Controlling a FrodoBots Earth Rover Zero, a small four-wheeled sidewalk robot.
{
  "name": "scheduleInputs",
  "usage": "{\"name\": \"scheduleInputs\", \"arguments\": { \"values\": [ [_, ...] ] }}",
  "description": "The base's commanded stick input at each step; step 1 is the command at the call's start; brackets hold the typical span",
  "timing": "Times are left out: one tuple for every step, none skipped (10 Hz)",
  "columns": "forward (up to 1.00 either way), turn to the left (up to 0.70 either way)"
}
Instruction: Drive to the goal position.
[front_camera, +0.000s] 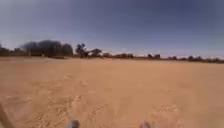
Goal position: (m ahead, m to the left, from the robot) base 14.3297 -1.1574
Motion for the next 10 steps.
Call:
{"name": "scheduleInputs", "arguments": {
  "values": [
    [0.5,-0.01],
    [0.5,-0.01],
    [0.5,-0.01],
    [0.5,-0.01],
    [0.5,-0.01],
    [0.5,-0.01],
    [0.5,-0.01],
    [0.5,-0.01],
    [0.5,-0.01],
    [0.5,-0.01]
  ]
}}
